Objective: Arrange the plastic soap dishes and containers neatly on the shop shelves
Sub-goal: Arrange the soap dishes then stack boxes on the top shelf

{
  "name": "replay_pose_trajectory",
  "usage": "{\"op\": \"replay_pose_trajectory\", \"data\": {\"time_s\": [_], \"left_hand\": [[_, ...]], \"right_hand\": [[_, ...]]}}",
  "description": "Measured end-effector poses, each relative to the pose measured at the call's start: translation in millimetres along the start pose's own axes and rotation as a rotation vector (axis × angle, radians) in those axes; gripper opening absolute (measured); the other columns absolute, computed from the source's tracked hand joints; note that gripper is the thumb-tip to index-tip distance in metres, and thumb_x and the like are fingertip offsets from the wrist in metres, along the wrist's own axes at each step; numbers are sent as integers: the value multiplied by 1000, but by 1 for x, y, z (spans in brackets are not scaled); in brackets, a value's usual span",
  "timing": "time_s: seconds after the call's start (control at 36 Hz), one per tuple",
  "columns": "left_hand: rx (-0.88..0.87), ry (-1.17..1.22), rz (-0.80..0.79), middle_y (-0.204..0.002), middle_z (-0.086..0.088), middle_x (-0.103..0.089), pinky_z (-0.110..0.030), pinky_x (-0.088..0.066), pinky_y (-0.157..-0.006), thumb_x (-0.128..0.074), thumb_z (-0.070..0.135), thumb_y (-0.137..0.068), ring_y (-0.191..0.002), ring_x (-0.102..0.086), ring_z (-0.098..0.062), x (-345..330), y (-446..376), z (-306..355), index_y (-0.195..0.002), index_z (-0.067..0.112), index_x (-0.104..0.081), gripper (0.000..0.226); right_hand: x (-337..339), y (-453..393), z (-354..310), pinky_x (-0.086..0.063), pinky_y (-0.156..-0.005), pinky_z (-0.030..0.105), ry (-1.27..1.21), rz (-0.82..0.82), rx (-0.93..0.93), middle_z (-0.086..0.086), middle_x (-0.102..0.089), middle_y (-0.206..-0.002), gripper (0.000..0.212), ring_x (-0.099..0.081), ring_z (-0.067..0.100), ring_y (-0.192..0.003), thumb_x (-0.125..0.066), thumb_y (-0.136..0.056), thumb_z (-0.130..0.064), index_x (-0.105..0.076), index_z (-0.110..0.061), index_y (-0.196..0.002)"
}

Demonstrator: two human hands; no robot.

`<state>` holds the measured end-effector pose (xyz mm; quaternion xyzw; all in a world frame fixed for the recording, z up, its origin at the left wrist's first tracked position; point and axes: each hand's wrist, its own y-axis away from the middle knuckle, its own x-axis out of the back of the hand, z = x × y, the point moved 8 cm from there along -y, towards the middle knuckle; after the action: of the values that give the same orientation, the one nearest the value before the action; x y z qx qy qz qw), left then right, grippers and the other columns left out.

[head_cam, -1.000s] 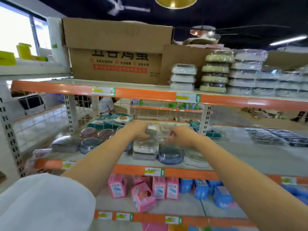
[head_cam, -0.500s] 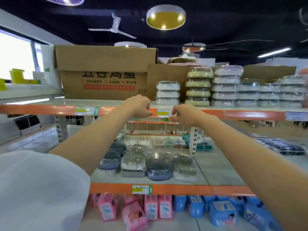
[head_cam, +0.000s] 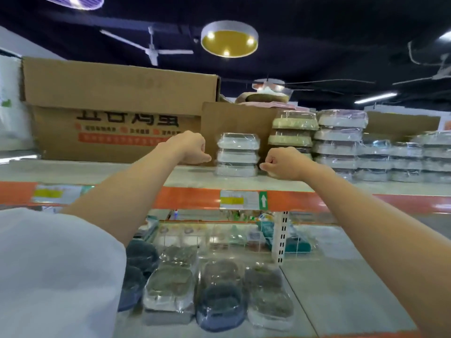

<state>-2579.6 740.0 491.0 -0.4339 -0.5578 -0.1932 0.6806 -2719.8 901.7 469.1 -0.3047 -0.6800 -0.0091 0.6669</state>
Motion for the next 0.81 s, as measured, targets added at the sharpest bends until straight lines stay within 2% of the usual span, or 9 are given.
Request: {"op": "replay_pose_trajectory", "data": {"time_s": [0.11, 0.19, 0.25, 0.36, 0.44, 0.5, 0.56, 0.72, 0.81], "left_hand": [[20, 2, 11, -108, -6, -62, -33, -45, -77, -56, 46, -91, -95, -55, -24, -6, -33, -15, -96, 17, -60, 30], [53, 5, 4, -110, -7, -62, -33, -44, -77, -55, 46, -92, -96, -55, -23, -11, -53, -25, -105, 13, -61, 36], [78, 26, -2, -109, -8, -62, -34, -46, -77, -54, 46, -93, -96, -57, -24, -15, -63, -30, -110, 11, -61, 40], [113, 60, 0, -106, -7, -61, -33, -46, -75, -52, 47, -93, -95, -58, -25, -14, -79, -34, -114, 11, -60, 42], [137, 60, -11, -109, -8, -61, -34, -48, -79, -51, 47, -93, -97, -58, -26, -9, -91, -34, -115, 10, -59, 44], [166, 80, -10, -111, -10, -62, -37, -51, -84, -49, 47, -94, -98, -59, -27, -8, -100, -35, -116, 8, -59, 46], [198, 111, 16, -113, -11, -61, -37, -50, -85, -44, 47, -96, -99, -59, -28, -8, -107, -34, -118, 6, -58, 49], [311, 434, -50, -110, -16, -62, -35, -58, -74, -29, 54, -99, -78, -67, -25, -30, -120, -17, -132, 0, -47, 65], [362, 572, -120, -105, -16, -62, -31, -56, -68, -24, 60, -97, -76, -65, -24, -44, -121, -9, -138, 5, -42, 71]], "right_hand": [[-4, -27, 15, -46, -80, 39, -3, 7, -55, 24, -67, -99, 48, -60, 39, -97, -48, -99, -36, -62, 9, -100], [-7, -50, 26, -45, -75, 37, -2, -12, -86, 19, -63, -87, 46, -61, 37, -91, -45, -100, -36, -61, 5, -86], [-7, -65, 33, -46, -77, 37, -22, 1, -98, 21, -66, -95, 48, -60, 36, -92, -45, -100, -37, -65, 7, -96], [-7, -92, 40, -40, -61, 32, -60, 25, -118, 19, -65, -93, 42, -60, 31, -86, -44, -101, -35, -61, 3, -94], [-9, -115, 45, -50, -69, 35, -129, 9, -159, 17, -66, -88, 41, -65, 30, -83, -41, -101, -38, -54, -4, -82], [-12, -128, 49, -56, -81, 41, -205, -2, -198, 18, -67, -96, 43, -67, 31, -89, -39, -102, -40, -56, 0, -100], [-15, -135, 49, -57, -81, 39, -292, -9, -234, 18, -66, -99, 49, -67, 30, -89, -37, -102, -40, -54, 4, -115], [-35, -147, 48, -59, -75, 40, -426, -73, -271, 20, -63, -92, 63, -68, 31, -81, -28, -102, -47, -49, 9, -124], [-40, -149, 49, -59, -72, 36, -426, -82, -284, 16, -55, -104, 67, -66, 28, -85, -24, -102, -51, -40, 3, -136]]}}
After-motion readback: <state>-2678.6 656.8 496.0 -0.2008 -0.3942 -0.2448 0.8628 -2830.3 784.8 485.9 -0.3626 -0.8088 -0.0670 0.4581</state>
